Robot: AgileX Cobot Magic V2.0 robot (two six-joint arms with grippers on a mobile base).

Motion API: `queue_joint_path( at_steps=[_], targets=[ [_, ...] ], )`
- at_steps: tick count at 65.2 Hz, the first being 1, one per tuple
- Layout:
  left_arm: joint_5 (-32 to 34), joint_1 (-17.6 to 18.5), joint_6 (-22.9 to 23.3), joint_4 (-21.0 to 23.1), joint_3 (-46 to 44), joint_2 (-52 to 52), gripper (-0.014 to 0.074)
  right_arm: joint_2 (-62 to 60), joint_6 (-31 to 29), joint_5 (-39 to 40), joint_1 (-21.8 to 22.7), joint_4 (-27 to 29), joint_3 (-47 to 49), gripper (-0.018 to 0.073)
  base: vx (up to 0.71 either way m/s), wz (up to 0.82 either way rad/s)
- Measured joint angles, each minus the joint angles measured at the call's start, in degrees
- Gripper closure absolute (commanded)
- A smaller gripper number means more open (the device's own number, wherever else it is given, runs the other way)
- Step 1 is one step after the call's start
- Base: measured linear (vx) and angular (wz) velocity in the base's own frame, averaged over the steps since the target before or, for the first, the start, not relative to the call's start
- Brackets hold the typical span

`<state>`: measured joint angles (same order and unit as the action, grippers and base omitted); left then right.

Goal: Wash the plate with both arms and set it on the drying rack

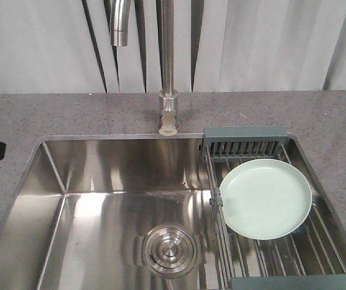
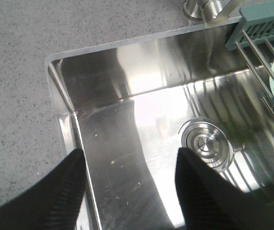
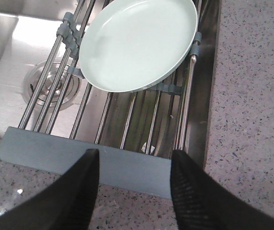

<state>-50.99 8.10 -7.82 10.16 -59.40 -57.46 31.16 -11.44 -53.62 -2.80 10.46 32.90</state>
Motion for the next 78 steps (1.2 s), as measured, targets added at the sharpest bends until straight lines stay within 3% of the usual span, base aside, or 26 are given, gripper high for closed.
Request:
queue_joint_path(
  at_steps=[28, 53, 62, 66, 78],
  targets=[
    [0.79, 0.0, -2.23, 0.11, -10.89, -18.77, 0.0388, 0.0, 0.0, 0.0, 0.0, 0.0, 0.0, 0.0211, 0.0, 0.0],
    [6.03, 0.0, -5.24, 1.09, -15.96, -31.09, 0.0605, 0.0, 0.0, -0.03, 0.0, 0.05, 0.0, 0.0211, 0.0, 0.0],
    [6.11, 0.0, -12.1, 6.1, -18.46, -34.18, 0.0604, 0.0, 0.0, -0.03, 0.0, 0.05, 0.0, 0.0211, 0.0, 0.0],
    [6.11, 0.0, -17.49, 9.48, -19.27, -35.59, 0.0604, 0.0, 0.0, 0.02, 0.0, 0.05, 0.0, 0.0211, 0.0, 0.0],
    [5.75, 0.0, -39.82, 24.86, -20.58, -38.68, 0.0604, 0.0, 0.0, -0.03, 0.0, 0.05, 0.0, 0.0211, 0.0, 0.0]
  ],
)
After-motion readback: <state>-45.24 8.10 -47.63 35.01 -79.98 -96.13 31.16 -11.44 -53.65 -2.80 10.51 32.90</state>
